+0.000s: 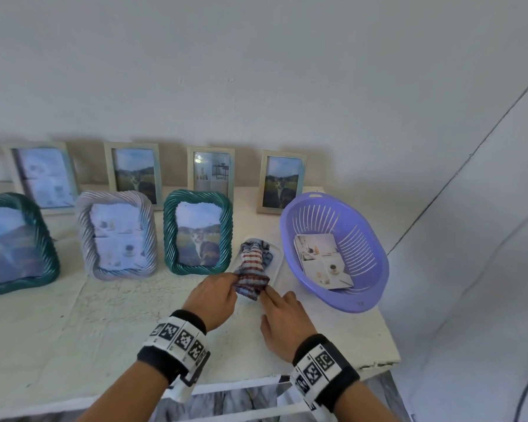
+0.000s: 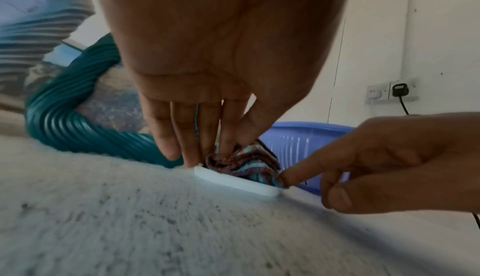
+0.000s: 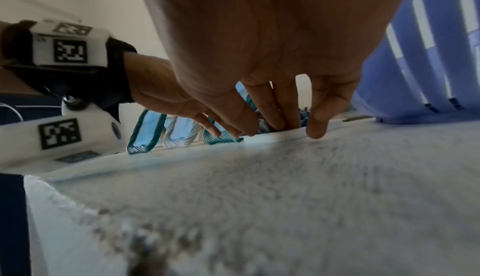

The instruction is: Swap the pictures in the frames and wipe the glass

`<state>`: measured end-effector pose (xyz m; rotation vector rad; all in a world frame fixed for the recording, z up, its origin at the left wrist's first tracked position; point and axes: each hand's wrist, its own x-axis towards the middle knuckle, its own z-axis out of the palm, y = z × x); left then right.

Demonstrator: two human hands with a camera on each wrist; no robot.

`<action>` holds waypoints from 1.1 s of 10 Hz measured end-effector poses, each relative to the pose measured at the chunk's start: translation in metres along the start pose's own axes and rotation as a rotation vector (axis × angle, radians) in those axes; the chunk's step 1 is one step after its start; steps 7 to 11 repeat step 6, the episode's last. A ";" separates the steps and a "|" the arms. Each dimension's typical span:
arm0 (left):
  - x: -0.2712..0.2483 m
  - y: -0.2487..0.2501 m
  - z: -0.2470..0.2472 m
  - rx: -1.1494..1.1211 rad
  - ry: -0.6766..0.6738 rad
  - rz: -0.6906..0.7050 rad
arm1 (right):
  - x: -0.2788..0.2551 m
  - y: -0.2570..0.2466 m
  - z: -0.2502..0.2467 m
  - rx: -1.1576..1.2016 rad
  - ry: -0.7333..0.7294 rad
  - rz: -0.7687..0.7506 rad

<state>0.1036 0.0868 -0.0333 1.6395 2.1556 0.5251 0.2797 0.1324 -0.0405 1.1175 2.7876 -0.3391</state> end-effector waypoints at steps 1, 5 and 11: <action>-0.003 0.003 0.007 -0.037 -0.021 0.019 | 0.001 0.006 0.004 -0.033 0.034 0.051; -0.016 0.012 0.020 -0.267 -0.035 0.123 | -0.005 0.013 0.003 0.011 0.062 0.287; -0.029 -0.001 0.015 -0.295 -0.024 0.123 | -0.015 0.001 -0.002 0.078 0.104 0.289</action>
